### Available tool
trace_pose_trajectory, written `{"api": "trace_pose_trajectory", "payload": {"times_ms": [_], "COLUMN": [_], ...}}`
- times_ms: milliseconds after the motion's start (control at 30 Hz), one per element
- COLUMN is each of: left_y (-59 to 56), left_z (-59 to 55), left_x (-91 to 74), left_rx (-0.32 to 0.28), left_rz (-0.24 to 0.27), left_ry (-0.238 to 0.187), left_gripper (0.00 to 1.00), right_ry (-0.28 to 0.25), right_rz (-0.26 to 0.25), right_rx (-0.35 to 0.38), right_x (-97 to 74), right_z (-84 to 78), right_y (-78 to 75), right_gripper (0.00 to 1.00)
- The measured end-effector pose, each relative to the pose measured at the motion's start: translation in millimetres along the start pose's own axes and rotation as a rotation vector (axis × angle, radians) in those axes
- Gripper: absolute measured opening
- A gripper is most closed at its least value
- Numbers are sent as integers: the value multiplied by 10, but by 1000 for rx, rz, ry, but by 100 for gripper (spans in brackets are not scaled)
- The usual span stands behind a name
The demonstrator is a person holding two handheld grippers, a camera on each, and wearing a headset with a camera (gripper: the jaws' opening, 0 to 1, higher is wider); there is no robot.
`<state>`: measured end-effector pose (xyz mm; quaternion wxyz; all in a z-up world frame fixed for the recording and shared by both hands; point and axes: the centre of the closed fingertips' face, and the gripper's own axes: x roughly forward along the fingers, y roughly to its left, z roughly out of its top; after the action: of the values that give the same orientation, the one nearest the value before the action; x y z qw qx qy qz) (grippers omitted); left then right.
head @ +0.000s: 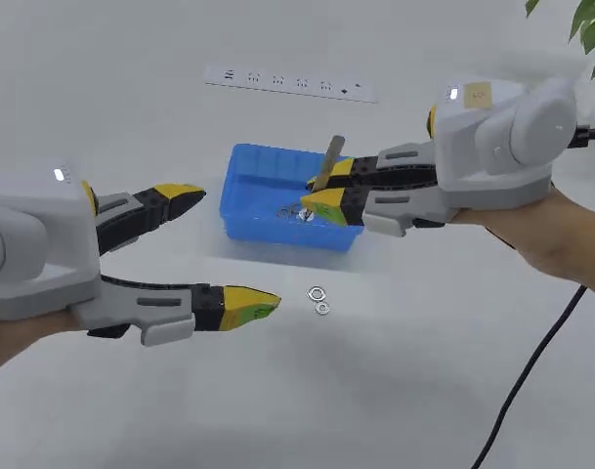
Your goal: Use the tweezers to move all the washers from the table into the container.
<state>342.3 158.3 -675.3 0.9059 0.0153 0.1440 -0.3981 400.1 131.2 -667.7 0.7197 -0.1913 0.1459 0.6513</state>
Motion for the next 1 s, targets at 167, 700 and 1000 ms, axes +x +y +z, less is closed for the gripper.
{"api": "trace_pose_trajectory", "payload": {"times_ms": [167,700,1000], "left_y": [48,161,197], "left_z": [-10,-90,-124], "left_x": [12,63,58], "left_rx": [13,-2,-10], "left_rz": [6,21,28], "left_ry": [17,45,65], "left_gripper": [96,99,99], "right_ry": [21,106,111], "right_rz": [-6,-31,-17], "right_rx": [-16,38,69], "right_x": [71,392,513], "right_z": [-51,-544,-697], "right_y": [-147,-558,-554], "right_gripper": [10,10,10]}}
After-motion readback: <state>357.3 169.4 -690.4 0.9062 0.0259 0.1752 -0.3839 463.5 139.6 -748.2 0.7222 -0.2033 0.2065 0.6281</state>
